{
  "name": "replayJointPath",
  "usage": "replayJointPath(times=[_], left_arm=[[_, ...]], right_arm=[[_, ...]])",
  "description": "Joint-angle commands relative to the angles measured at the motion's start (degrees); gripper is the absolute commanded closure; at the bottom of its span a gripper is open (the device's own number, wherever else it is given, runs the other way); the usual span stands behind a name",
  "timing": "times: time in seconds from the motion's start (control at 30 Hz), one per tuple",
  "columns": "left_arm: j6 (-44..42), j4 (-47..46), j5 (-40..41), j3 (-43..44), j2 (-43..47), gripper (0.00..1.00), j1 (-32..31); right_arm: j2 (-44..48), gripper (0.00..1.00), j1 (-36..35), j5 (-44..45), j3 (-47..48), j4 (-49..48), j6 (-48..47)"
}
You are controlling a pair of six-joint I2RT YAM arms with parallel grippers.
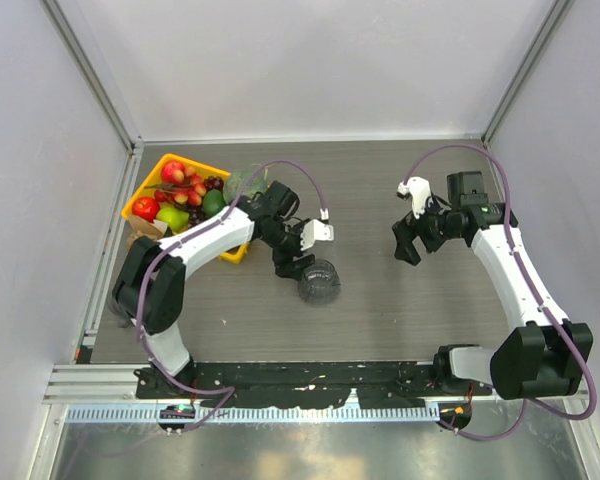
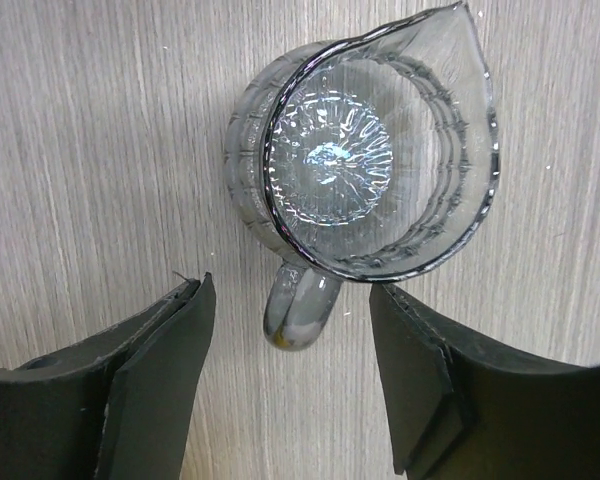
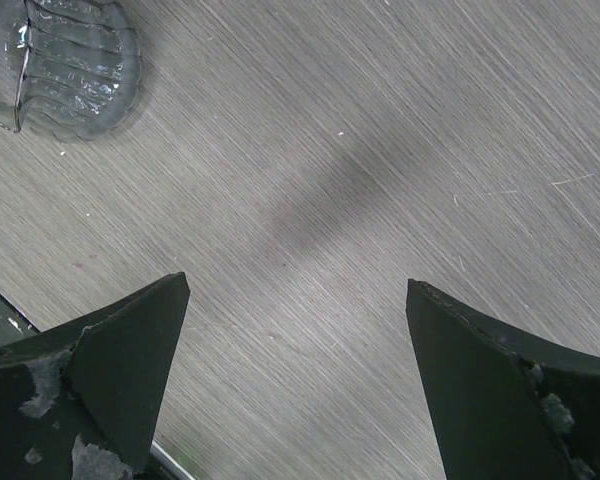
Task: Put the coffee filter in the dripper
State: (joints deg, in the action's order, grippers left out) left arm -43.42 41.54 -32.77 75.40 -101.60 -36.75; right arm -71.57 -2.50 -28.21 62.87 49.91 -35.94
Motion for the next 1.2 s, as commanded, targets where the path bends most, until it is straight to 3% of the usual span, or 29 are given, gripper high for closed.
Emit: replayJointPath(times=[0.0,0.1,0.13,0.2,0.37,0.53,0.63,0.8,1.17], left_arm=[[4.39,0.47,1.13,-1.30,7.90,0.28,0.80],[9.47,0.83,2.10,-3.67,14.39,0.25,3.51],[11.76,0.65,1.93,-4.55,16.76,0.10,5.10],[16.85,0.12,2.63,-5.87,22.12,0.01,9.13],[25.48,11.34,2.54,-6.22,30.83,0.02,24.41],[21.55,19.44,8.32,-7.90,37.61,0.05,39.18],[17.86,23.93,14.48,-7.11,38.84,0.08,45.26],[10.83,31.75,17.13,-7.36,40.69,0.11,55.72],[0.89,33.44,22.40,-18.61,48.51,0.14,74.62]], right_arm=[[-0.50,0.03,0.13,-0.89,3.31,0.10,-0.97],[-1.11,0.04,0.13,-1.50,4.36,0.10,-1.32],[-1.29,0.04,0.13,-1.59,4.71,-0.07,-1.06],[-2.25,0.04,0.13,-2.11,5.59,-0.51,-0.80],[-5.85,0.04,0.22,-3.43,9.10,-0.52,-0.36],[-9.19,0.04,0.13,-4.22,11.57,-0.52,-0.09],[-10.69,0.04,0.22,-4.93,13.23,-0.25,-0.09],[-13.15,0.04,0.13,-5.28,16.40,1.24,-0.97],[-14.39,0.04,0.13,-5.54,18.69,2.12,-0.09]])
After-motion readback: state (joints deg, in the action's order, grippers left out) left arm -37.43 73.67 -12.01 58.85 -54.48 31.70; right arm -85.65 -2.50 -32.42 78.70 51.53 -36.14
